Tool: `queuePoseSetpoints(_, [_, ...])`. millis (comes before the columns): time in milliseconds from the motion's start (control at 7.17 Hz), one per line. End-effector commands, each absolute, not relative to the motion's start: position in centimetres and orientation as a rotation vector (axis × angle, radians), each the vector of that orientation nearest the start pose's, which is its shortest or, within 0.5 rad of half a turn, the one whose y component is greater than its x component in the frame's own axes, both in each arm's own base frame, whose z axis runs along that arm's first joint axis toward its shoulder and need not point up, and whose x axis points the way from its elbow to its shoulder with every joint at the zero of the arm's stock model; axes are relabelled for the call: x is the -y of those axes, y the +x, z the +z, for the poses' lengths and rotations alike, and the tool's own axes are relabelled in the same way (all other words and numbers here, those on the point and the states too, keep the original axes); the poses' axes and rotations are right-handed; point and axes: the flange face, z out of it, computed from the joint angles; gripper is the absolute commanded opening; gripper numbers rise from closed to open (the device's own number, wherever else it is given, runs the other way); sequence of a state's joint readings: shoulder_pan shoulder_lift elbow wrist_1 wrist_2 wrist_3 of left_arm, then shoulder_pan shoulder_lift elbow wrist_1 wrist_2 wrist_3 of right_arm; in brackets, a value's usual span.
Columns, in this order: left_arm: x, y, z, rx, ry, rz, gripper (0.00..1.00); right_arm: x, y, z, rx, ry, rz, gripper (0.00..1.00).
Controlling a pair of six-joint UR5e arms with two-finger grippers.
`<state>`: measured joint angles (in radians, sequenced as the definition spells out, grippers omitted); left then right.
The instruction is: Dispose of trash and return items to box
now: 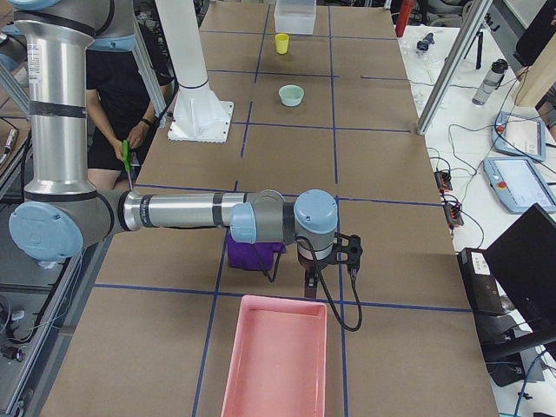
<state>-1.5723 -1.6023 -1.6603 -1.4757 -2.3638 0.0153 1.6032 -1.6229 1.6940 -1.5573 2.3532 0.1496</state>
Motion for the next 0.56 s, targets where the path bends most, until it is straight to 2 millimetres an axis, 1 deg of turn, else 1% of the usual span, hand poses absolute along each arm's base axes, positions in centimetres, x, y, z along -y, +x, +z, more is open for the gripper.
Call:
queuePoseSetpoints(0, [50.3, -6.3, 57.5, -0.79, 0.091, 0.047, 1.0, 47.3, 7.8, 61.9, 0.786, 0.037, 0.141, 1.0])
queuePoseSetpoints(140, [50.1, -6.3, 54.3, -0.787, 0.143, 0.051, 1.0, 47.3, 7.8, 61.9, 0.786, 0.036, 0.144, 1.0])
queuePoseSetpoints(279, [49.8, -5.8, 52.2, -0.792, 0.165, 0.042, 1.0, 47.3, 7.8, 61.8, 0.788, 0.038, 0.144, 1.0])
queuePoseSetpoints(419, [48.0, -5.1, 52.4, -0.796, 0.148, 0.027, 1.0, 47.4, 7.8, 61.6, 0.788, 0.042, 0.142, 1.0])
